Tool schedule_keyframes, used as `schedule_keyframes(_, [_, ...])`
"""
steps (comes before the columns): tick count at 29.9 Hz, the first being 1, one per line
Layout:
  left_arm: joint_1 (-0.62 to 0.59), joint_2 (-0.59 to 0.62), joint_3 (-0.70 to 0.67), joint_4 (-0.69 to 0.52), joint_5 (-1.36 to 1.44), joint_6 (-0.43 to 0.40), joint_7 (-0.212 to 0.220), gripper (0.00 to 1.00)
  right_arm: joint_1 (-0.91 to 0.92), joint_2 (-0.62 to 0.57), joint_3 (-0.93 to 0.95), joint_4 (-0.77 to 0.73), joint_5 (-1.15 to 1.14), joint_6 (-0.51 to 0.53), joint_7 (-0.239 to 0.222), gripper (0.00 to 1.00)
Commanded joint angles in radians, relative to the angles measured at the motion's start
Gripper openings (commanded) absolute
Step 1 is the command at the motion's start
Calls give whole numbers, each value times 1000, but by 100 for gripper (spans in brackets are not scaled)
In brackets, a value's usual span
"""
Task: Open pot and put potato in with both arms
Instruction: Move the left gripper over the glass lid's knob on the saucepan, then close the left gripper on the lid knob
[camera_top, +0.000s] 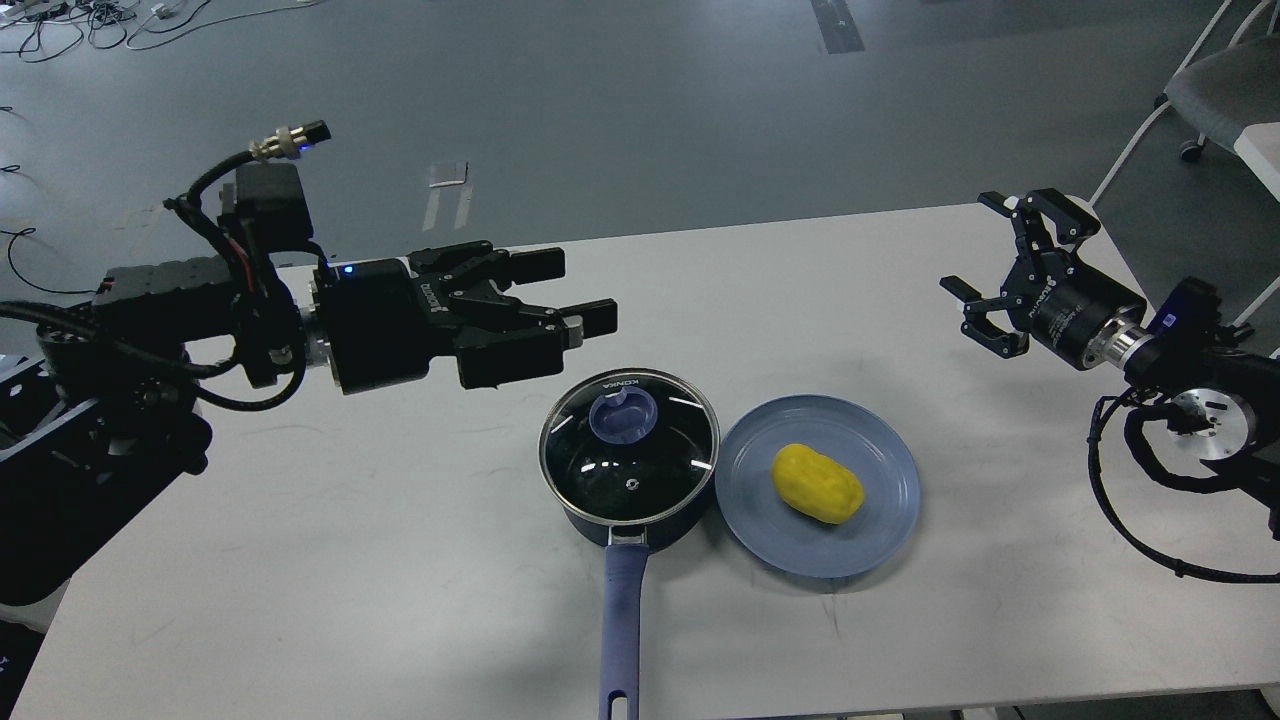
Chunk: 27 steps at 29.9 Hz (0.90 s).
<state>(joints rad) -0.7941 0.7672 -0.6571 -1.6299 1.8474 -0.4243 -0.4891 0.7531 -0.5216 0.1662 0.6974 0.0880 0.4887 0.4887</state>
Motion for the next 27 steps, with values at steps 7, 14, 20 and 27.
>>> schedule_keyframes(7, [-19, -166, 137, 175, 282, 9, 0, 98, 3, 0, -2, 1, -1, 0, 0, 99])
schedule_keyframes(14, [-10, -212, 183, 228, 296, 19, 0, 98, 2, -9, -2, 1, -1, 0, 0, 99])
schedule_keyframes(20, [4, -239, 205, 280, 334, 52, 0, 98, 2, -11, -2, 2, -1, 0, 0, 99])
schedule_keyframes(27, [24, -249, 205, 300, 334, 62, 0, 97, 2, -9, -2, 2, -2, 0, 0, 99])
